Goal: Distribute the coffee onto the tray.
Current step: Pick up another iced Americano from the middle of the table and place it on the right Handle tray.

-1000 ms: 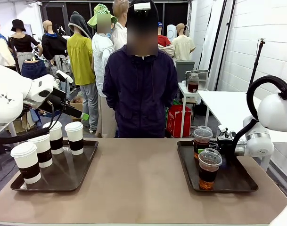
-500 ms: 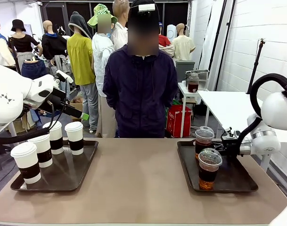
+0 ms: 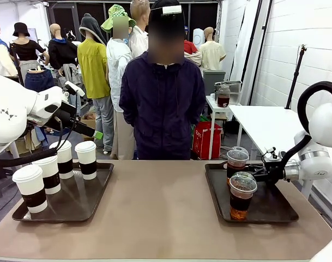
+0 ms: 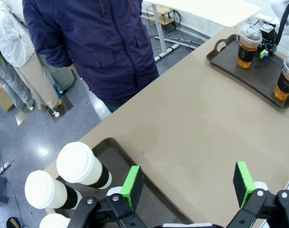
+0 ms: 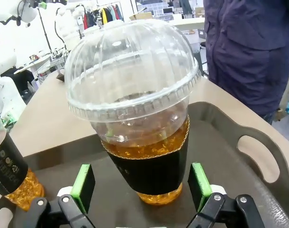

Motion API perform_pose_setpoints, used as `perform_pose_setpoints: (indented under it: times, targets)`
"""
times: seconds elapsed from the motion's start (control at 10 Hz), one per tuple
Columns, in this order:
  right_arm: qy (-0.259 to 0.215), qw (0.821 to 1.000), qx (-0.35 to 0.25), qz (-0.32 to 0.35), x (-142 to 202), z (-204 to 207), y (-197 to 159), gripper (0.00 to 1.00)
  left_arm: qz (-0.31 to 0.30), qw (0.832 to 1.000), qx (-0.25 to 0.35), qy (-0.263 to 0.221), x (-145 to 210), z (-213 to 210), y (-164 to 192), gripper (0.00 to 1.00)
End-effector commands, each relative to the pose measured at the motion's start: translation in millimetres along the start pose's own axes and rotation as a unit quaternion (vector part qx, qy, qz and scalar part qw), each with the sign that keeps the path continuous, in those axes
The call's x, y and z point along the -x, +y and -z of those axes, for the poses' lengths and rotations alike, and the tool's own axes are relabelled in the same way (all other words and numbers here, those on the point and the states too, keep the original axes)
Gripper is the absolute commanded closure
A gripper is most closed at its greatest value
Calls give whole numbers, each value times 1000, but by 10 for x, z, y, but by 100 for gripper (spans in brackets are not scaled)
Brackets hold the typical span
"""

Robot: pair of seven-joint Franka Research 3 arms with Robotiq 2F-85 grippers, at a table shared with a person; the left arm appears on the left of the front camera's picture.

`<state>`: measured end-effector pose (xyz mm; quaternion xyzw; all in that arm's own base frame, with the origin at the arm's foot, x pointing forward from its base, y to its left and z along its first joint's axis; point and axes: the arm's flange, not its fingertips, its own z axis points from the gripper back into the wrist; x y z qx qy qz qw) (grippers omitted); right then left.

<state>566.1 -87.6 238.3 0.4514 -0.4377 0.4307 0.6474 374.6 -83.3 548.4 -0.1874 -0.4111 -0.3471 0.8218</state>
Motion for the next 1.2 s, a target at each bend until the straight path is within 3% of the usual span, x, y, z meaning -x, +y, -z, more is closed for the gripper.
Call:
perform_pose_setpoints:
  times: [0.0, 0.1, 1.1]
  targets:
    - [24, 999, 21, 6, -24, -20, 90, 0, -3, 1000, 4, -1, 11, -3, 16, 0]
    - [0, 1000, 0, 0, 0, 0, 0, 0, -3, 1000, 4, -1, 11, -3, 16, 0]
    - [0, 1000, 0, 0, 0, 0, 0, 0, -3, 1000, 4, -1, 11, -3, 16, 0]
